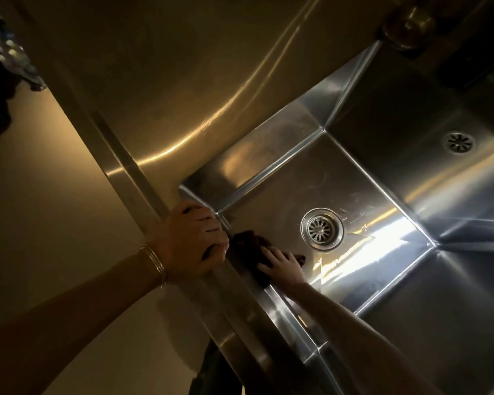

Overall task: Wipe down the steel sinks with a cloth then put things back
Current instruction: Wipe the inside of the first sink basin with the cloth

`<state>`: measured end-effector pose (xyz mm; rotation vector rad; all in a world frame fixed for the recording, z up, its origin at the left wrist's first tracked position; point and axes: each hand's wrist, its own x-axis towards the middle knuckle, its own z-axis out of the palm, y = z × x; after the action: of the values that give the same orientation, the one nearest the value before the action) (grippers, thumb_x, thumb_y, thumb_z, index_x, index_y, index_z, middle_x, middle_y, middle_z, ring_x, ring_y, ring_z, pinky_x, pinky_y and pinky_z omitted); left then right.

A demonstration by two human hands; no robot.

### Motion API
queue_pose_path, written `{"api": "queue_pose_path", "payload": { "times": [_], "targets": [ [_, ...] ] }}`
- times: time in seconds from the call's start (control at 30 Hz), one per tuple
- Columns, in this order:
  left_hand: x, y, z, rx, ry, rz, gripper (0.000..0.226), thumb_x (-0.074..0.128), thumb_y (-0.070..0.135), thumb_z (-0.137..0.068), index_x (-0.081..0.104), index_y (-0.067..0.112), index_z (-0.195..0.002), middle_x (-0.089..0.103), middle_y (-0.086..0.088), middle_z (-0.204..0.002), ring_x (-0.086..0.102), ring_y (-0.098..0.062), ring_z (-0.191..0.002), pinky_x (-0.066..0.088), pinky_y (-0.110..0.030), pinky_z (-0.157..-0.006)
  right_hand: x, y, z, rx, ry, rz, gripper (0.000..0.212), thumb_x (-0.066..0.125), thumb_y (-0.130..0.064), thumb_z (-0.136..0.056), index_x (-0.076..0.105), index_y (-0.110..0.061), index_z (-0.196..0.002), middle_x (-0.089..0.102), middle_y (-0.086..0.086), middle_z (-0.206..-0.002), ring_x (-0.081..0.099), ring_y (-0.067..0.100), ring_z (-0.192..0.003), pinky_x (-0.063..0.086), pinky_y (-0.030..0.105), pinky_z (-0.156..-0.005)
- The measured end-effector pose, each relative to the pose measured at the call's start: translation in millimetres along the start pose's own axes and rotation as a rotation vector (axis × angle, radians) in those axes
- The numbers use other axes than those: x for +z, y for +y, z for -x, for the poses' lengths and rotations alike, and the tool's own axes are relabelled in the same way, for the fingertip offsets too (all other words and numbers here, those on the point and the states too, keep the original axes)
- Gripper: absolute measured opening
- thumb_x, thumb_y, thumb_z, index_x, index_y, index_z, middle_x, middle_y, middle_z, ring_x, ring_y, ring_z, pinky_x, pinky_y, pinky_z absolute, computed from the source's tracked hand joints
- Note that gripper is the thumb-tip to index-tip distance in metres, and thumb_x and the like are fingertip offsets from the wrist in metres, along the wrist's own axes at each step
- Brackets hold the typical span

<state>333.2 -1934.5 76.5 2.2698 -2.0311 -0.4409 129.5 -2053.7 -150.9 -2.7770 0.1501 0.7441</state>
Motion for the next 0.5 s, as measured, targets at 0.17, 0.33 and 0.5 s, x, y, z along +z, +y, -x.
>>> {"api": "queue_pose_path", "payload": {
  "times": [0.17, 0.33, 0.5],
  "targets": [
    [2.7, -2.6, 1.8, 0.054, -0.009, -0.082, 0.037, 0.042, 0.035, -0.085, 0.074, 0.023, -0.099, 0.068, -0.002, -0.114, 0.061, -0.024, -0.11, 0.038, -0.046, -0.1, -34.5, 42.1, -53.8, 0.01, 0.055, 0.089, 0.039, 0.061, -0.037, -0.085, 0.056, -0.043, -0.123, 0.039, 0.004, -0.149, 0.036, 0.015, -0.137, 0.033, 0.042, -0.11],
    [8.3, -7.4, 2.3, 0.108, 0.033, -0.088, 0.035, 0.044, 0.033, -0.086, 0.072, 0.023, -0.104, 0.068, 0.0, -0.114, 0.061, -0.023, -0.111, 0.04, -0.049, -0.1, -55.3, 102.1, -77.1, 0.35, 0.156, -0.086, 0.047, 0.051, -0.03, -0.092, 0.04, -0.033, -0.138, 0.017, 0.011, -0.154, 0.015, 0.026, -0.143, 0.008, 0.047, -0.117],
    [14.2, -9.1, 4.2, 0.112, 0.094, -0.052, 0.032, 0.047, 0.031, -0.084, 0.073, 0.023, -0.101, 0.07, 0.005, -0.105, 0.063, -0.02, -0.105, 0.038, -0.044, -0.098, -47.6, 170.6, -36.1, 0.735, 0.281, -0.22, 0.05, 0.056, -0.021, -0.088, 0.044, -0.022, -0.137, 0.028, 0.021, -0.146, 0.029, 0.037, -0.133, 0.025, 0.047, -0.111]
  ]
}}
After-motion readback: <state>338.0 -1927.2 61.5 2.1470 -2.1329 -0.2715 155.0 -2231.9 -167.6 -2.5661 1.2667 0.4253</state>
